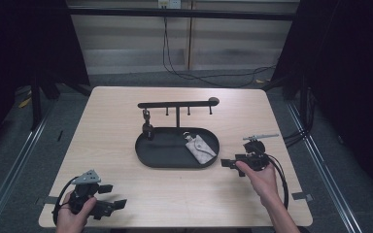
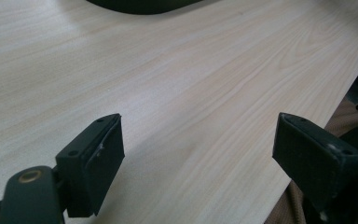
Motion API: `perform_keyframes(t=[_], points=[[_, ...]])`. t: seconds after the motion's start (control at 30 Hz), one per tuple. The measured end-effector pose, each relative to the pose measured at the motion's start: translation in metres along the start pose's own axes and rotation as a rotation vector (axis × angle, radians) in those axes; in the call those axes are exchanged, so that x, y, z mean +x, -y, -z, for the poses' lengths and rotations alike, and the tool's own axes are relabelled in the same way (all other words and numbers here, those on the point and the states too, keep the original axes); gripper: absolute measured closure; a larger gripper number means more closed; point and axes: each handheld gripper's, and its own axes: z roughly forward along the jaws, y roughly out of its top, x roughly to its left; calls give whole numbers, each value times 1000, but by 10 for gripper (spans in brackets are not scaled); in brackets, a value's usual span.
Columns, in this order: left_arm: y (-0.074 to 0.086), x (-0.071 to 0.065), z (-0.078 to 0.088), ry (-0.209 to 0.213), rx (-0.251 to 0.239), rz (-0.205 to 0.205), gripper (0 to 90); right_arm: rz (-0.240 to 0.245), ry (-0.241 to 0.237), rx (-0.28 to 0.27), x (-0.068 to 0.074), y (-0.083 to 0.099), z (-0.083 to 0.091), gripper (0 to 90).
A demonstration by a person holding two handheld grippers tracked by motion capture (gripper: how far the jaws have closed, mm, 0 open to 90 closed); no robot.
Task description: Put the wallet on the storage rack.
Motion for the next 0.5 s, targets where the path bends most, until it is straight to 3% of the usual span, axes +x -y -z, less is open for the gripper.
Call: perform_keyframes(t=[0.2,0.5], points=[[0,0,-2,1,2,3,164,7,60,18,-4,32,12,271],[0,0,0,-4,-13,15,164,17,61,-61,-3,69,35,267]])
